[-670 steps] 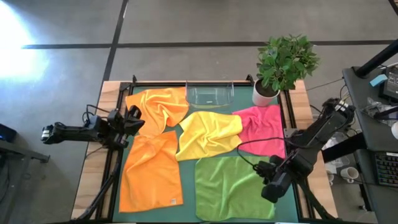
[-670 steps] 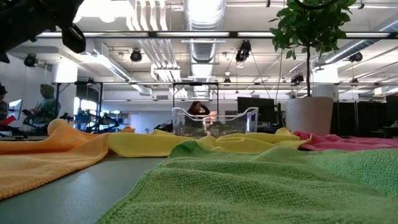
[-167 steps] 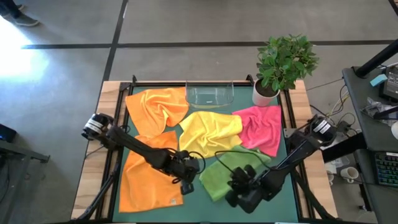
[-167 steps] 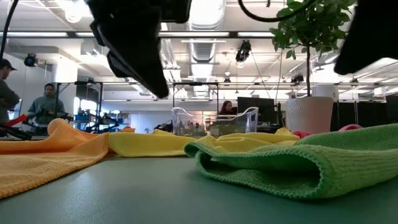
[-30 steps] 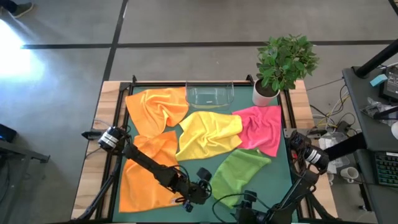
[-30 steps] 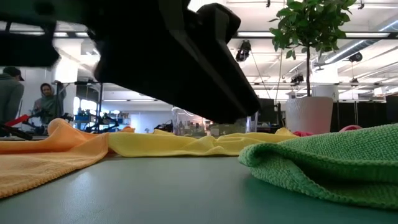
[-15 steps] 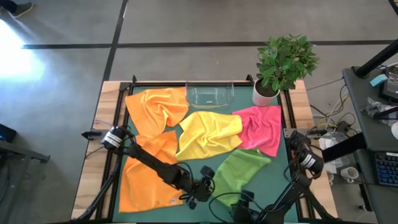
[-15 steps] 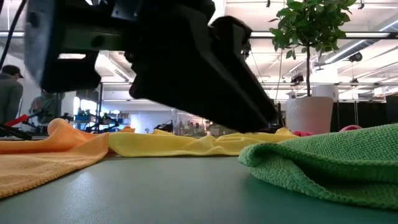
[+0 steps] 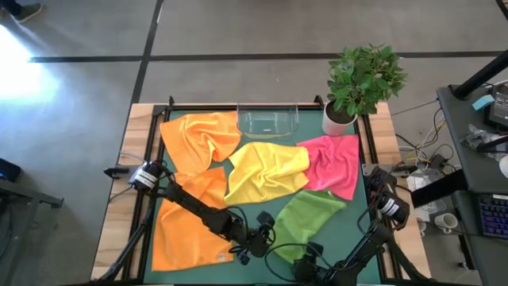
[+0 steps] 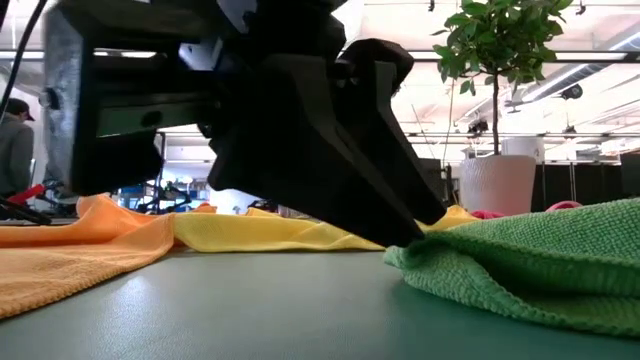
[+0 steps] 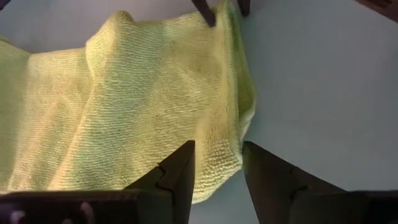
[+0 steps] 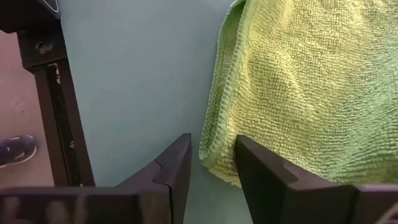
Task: Fold microfiber towels
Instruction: Fold the green towel
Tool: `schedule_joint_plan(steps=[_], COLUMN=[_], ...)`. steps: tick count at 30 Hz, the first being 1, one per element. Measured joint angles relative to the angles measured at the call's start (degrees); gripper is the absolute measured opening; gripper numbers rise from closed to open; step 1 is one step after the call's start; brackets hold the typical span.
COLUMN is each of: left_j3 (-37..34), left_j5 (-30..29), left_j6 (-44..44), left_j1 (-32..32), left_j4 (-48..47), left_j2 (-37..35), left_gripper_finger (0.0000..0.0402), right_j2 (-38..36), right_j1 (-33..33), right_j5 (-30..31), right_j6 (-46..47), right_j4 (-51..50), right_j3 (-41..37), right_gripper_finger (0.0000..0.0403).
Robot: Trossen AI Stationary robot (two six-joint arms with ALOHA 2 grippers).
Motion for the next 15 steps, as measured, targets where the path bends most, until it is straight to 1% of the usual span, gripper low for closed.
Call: schedule_joint_plan(steps=[4, 12, 15], left_j3=[0.0, -0.2, -0.6], left_j5=[0.4, 6.7, 7.1], left_j6=[0.0, 0.1, 0.1], left_j1=[0.5, 0.6, 0.6], left_j4=[-0.1, 0.0, -0.1], left_j2=[0.0, 0.0, 0.0], left_gripper_finger=[0.0118, 0.0118, 0.0118], right_j2=[-0.2, -0.2, -0.3], right_j1=[-0.2, -0.5, -0.7], right_j5=[-0.6, -1.0, -1.3], right_j6=[0.3, 1.8, 2.5], right_j4=[0.0, -0.2, -0.2], right_j3=[0.0, 0.0, 0.0], right_gripper_finger=[0.0116, 0.0116, 0.0116])
